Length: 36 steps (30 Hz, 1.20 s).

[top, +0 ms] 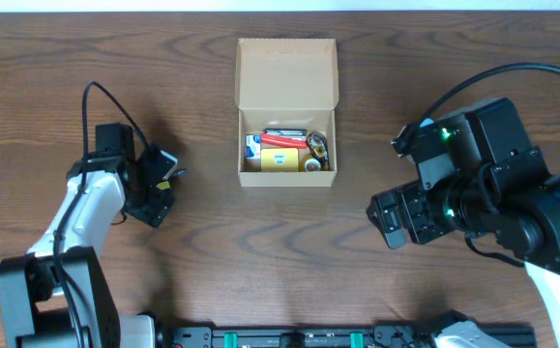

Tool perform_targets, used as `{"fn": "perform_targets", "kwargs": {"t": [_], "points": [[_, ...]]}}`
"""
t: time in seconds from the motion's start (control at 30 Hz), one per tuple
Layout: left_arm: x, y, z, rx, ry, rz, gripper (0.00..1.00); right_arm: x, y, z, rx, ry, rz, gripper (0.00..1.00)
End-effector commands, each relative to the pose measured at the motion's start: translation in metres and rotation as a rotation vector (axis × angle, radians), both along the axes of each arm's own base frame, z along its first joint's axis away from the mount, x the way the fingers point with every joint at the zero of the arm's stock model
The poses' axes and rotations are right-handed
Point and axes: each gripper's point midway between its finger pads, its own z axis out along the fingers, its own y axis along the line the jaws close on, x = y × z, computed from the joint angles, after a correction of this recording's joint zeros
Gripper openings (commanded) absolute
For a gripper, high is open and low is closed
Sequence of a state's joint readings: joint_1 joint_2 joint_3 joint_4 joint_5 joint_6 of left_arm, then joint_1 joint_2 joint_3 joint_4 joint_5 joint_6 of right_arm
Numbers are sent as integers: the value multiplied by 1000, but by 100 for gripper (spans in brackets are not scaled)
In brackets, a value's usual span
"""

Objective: Pack container
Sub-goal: 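Lower the left gripper onto the yellow highlighter and grasp it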

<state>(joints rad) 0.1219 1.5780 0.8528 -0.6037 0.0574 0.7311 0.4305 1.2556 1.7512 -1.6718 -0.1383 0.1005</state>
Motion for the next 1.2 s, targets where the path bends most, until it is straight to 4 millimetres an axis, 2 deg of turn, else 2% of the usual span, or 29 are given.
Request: {"fn": "perform_targets", "kwargs": {"t": [0.0,0.4,0.8,1.0,1.17], "points": [[-1,-3,-6,-22,10,-11,85,1,-2,0,-6,-5,5,99],[-2,-3,-25,-28,54,-10,84,1,-2,0,-6,-5,4,99],[12,-1,-24,-16,-2,-10,83,1,-2,0,-6,-5,5,99],[12,-1,-24,-16,-1,-10,78,1,-2,0,-6,-5,5,99],[12,0,-24,-11,0,-10,69,1,-2,0,-6,-5,5,99]]}}
